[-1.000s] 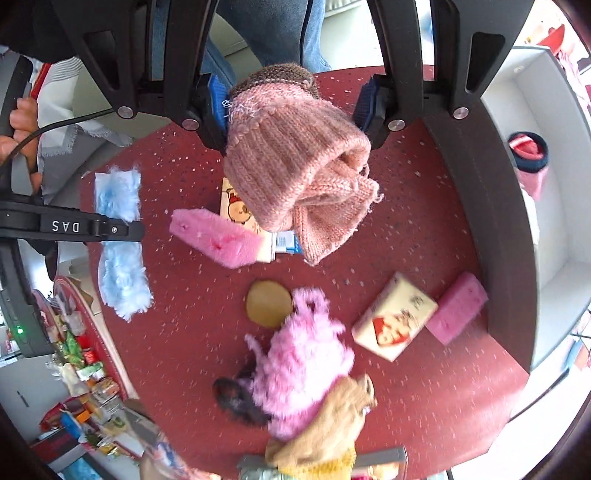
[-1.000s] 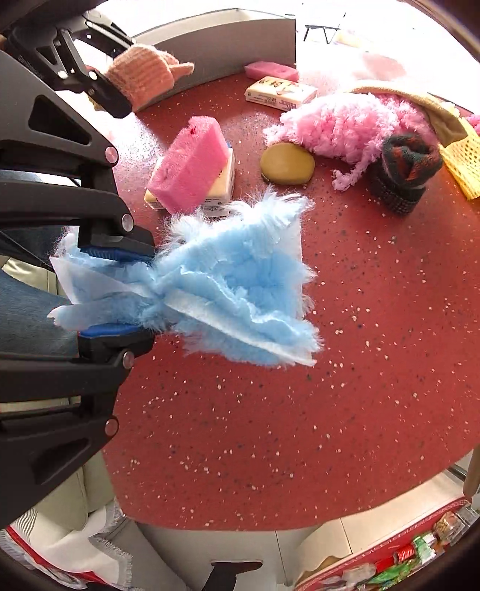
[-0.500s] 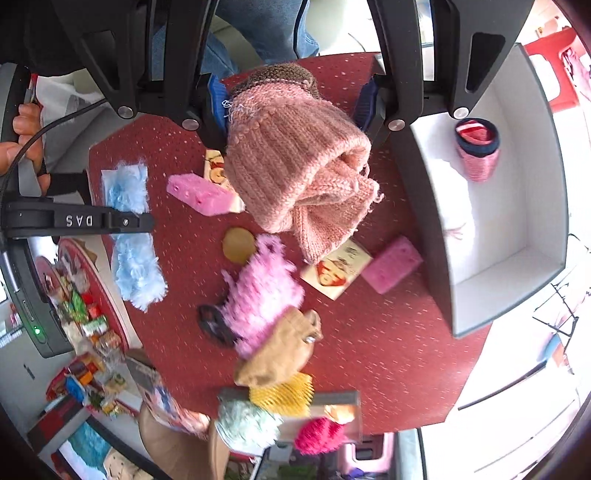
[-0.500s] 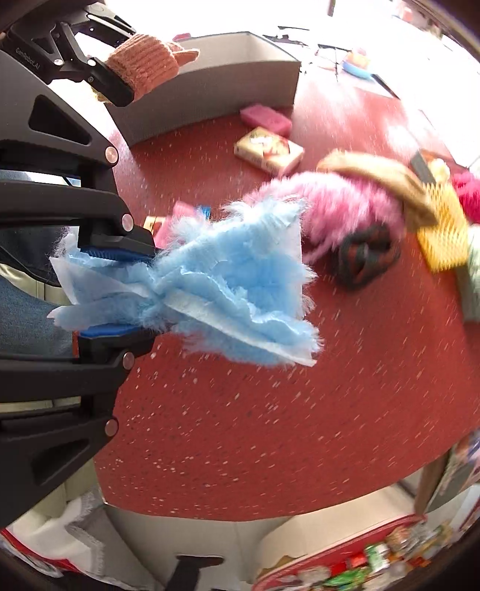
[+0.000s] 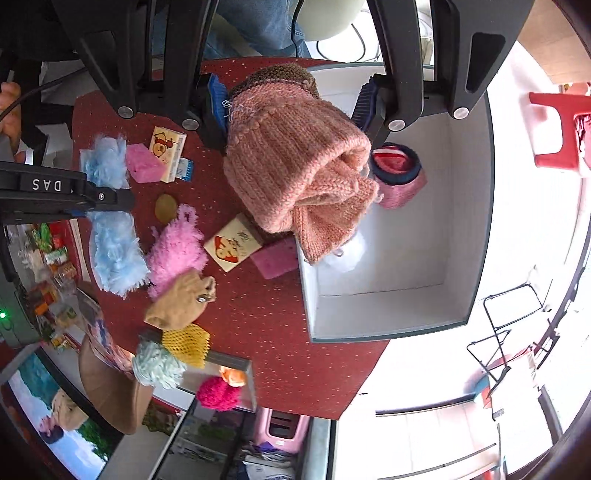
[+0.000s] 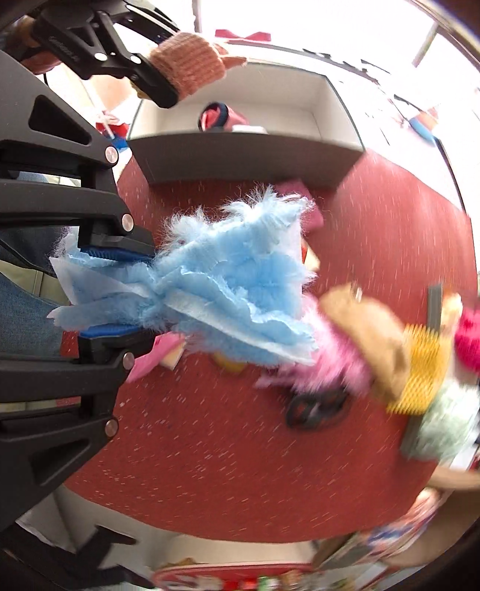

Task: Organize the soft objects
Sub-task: 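Carry the pink sock with the left gripper while the right gripper carries the blue puff over the box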

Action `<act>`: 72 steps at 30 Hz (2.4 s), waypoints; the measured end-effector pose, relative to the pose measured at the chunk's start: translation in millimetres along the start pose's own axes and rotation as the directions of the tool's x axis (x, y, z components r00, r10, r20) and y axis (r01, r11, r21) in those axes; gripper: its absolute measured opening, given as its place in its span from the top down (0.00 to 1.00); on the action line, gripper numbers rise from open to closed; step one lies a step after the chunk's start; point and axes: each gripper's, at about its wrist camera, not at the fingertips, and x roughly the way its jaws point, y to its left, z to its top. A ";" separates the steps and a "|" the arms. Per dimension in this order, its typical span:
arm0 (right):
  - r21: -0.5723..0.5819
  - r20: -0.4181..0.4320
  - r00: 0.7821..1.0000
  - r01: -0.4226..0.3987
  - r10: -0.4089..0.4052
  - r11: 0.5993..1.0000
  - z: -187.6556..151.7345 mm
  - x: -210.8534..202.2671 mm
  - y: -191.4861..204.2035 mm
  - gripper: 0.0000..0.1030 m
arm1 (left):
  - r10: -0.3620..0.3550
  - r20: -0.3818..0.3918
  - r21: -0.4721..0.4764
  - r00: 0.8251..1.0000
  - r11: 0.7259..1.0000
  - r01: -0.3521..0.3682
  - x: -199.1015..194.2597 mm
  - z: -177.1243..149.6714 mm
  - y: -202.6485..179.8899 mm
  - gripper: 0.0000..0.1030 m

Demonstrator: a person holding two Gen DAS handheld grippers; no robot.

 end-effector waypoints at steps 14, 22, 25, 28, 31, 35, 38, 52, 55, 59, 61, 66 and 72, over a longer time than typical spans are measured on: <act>-0.293 0.018 0.999 -0.030 0.037 0.956 30.2 -1.5 130.0 0.71 | 0.089 0.028 -0.150 0.996 0.985 -0.084 -3.9 -9.5 64.2 0.46; -0.387 0.035 0.999 -0.016 0.032 0.922 38.9 -2.1 173.6 0.71 | 0.085 0.018 -0.167 0.996 0.983 -0.081 -0.8 -10.2 71.5 0.46; -0.403 0.033 0.999 -0.018 0.034 0.915 41.9 -0.2 184.9 0.71 | 0.083 0.021 -0.168 0.996 0.983 -0.078 -0.7 -8.6 72.0 0.46; -0.413 0.032 0.999 -0.020 0.036 0.910 44.4 4.0 191.6 0.71 | 0.082 0.025 -0.169 0.996 0.983 -0.076 -0.4 -7.0 74.4 0.46; -0.420 0.037 0.999 -0.015 0.034 0.907 45.6 3.4 196.2 0.71 | 0.079 0.024 -0.170 0.997 0.983 -0.074 0.9 -5.1 76.3 0.46; -0.419 0.034 0.999 -0.013 0.030 0.908 48.6 5.0 197.6 0.71 | 0.083 0.015 -0.173 0.996 0.982 -0.079 3.2 -2.9 80.0 0.46; -0.413 0.034 0.999 -0.012 0.028 0.911 51.0 5.7 197.6 0.71 | 0.094 0.013 -0.178 0.995 0.980 -0.090 3.7 -1.0 82.6 0.46; -0.414 0.024 1.000 -0.007 0.019 0.910 67.0 16.7 207.6 0.71 | 0.111 -0.004 -0.235 0.994 0.966 -0.109 18.0 16.4 101.0 0.46; -0.412 0.015 1.000 -0.016 0.025 0.911 72.2 20.4 211.3 0.71 | 0.110 -0.009 -0.236 0.994 0.965 -0.109 21.5 19.8 101.9 0.46; -0.422 0.007 1.000 -0.017 0.022 0.906 77.7 26.1 218.3 0.71 | 0.109 -0.014 -0.239 0.994 0.965 -0.109 24.5 20.2 102.5 0.46; -0.433 0.003 1.000 -0.011 0.014 0.902 80.4 29.2 223.0 0.71 | 0.106 -0.020 -0.240 0.994 0.965 -0.107 26.5 19.9 103.3 0.46; -0.442 0.002 1.000 -0.009 0.011 0.897 86.4 36.5 231.4 0.71 | 0.104 -0.037 -0.246 0.994 0.963 -0.110 31.9 18.4 107.6 0.46; -0.443 -0.009 1.000 -0.011 0.008 0.897 92.0 45.7 235.9 0.71 | 0.103 -0.054 -0.252 0.993 0.961 -0.113 38.6 19.1 108.8 0.46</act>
